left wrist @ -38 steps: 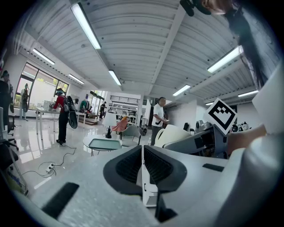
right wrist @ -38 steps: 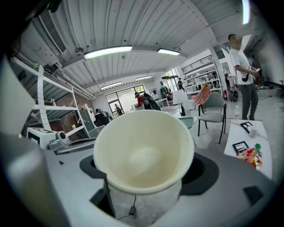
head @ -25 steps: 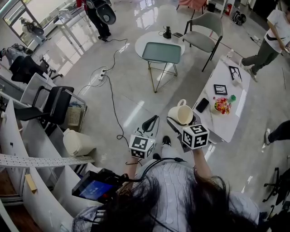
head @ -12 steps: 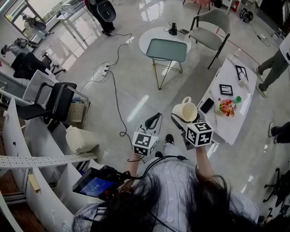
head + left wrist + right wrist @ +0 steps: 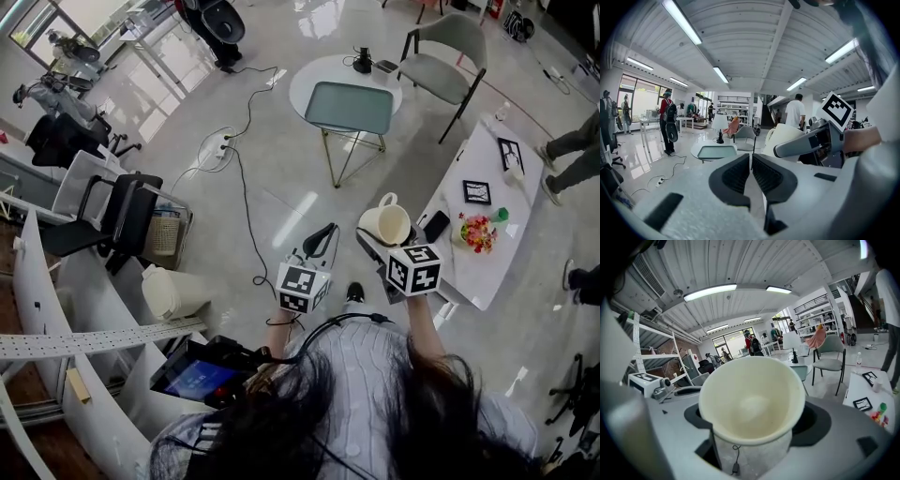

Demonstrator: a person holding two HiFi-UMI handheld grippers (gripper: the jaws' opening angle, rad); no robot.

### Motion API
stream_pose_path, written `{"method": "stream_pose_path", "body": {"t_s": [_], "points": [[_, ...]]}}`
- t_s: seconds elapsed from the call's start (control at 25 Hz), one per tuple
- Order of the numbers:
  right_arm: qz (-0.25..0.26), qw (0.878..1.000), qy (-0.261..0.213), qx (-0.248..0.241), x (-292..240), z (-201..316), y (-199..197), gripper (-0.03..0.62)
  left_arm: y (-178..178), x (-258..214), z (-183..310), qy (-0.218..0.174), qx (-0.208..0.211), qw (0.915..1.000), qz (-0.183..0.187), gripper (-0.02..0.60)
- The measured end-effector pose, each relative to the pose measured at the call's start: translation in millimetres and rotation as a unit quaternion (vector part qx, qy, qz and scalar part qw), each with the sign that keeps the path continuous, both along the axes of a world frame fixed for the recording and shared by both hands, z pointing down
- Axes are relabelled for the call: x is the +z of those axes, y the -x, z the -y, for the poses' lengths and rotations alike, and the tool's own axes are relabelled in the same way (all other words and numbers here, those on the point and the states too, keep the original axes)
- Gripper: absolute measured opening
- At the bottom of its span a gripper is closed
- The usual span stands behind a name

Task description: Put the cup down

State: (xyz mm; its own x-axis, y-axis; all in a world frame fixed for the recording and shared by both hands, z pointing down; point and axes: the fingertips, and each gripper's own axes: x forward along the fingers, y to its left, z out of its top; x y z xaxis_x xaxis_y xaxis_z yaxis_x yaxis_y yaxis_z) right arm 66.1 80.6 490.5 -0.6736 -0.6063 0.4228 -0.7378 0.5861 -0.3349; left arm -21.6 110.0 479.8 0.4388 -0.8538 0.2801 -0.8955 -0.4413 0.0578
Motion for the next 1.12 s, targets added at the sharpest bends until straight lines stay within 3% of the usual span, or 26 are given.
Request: {"method": "stream_pose_path", "body": {"t_s": [0.6, 1.12], "points": [[0.008, 0.999, 0.013, -0.031, 12.1, 53.7, 4.4, 0.425, -3.7, 9.1, 59.2, 0.01, -0.022, 0.9997, 0.002, 0.031], [0.013, 0.999, 0.026, -0.022, 17.9, 89.4, -1.2, 0.425, -14.8, 14.9, 101.4, 0.021, 0.001, 0.9997, 0.012, 0.031]]}}
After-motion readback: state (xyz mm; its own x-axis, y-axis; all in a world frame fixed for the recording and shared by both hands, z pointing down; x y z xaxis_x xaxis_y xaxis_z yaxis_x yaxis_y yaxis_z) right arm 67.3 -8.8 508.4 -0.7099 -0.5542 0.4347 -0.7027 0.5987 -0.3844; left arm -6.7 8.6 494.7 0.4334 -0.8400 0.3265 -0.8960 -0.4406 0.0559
